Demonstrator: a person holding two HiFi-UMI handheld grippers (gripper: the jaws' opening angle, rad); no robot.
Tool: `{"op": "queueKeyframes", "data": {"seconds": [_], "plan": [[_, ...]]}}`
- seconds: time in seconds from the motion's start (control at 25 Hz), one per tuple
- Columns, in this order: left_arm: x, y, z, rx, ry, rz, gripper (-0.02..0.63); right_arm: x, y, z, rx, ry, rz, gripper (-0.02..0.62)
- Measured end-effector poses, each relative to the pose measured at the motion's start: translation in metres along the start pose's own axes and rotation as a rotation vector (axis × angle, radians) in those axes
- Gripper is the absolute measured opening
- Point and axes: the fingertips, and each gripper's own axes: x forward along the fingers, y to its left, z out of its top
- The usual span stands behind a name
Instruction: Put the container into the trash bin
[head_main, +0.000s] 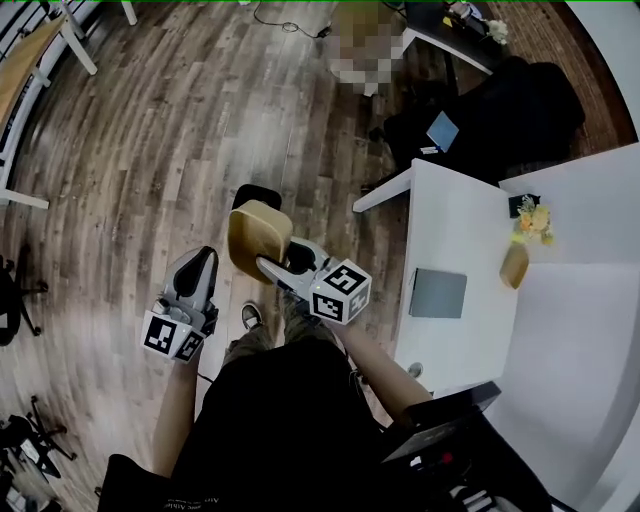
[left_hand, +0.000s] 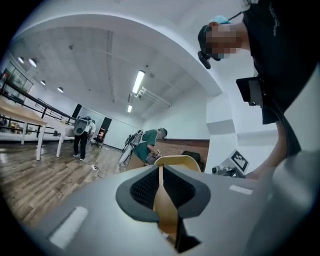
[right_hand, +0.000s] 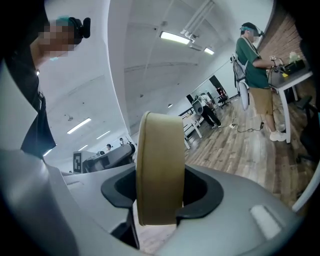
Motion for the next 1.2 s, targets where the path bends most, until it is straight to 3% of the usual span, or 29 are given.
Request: {"op": "queueKeyframes", "data": {"seconds": [0.16,0.36,0.6,0.72,0.84,0.96,1.2], "plan": [[0.043,0.001,-0.006,0.022,0.043,0.036,0.026,0.007,-0.033,0.014,-0.019,0.006,0.024,0.221],[0.076,-0.002,-0.002,-0.026,0.034,0.039,0.026,0.018,-0.067,0.026,-0.018,0.006,0.031,0.221],[0.098,0.014,-0.014,-0.015,0.068,-0.049,0.026,0.030,-0.084,0.048,-0.024,-0.022,-0.044,0.221],[0.105,0.020,-0.013,-0.027,0.088,-0.130,0.026,0.029,-0.081,0.060,-0.010,-0.055,-0.084,0.221],[0.110,0.035,-0.006,-0.065,0.115,-0.200,0.031,0.024,-0.068,0.078,0.004,-0.115,-0.071,0.221],[0.105,0.059,-0.003,-0.116,0.148,-0.222,0.037,0.025,-0.067,0.091,0.022,-0.155,-0.085,0.221],[0.096,0.078,-0.008,-0.108,0.172,-0.231,0.035,0.033,-0.079,0.091,0.026,-0.163,-0.146,0.221]]}}
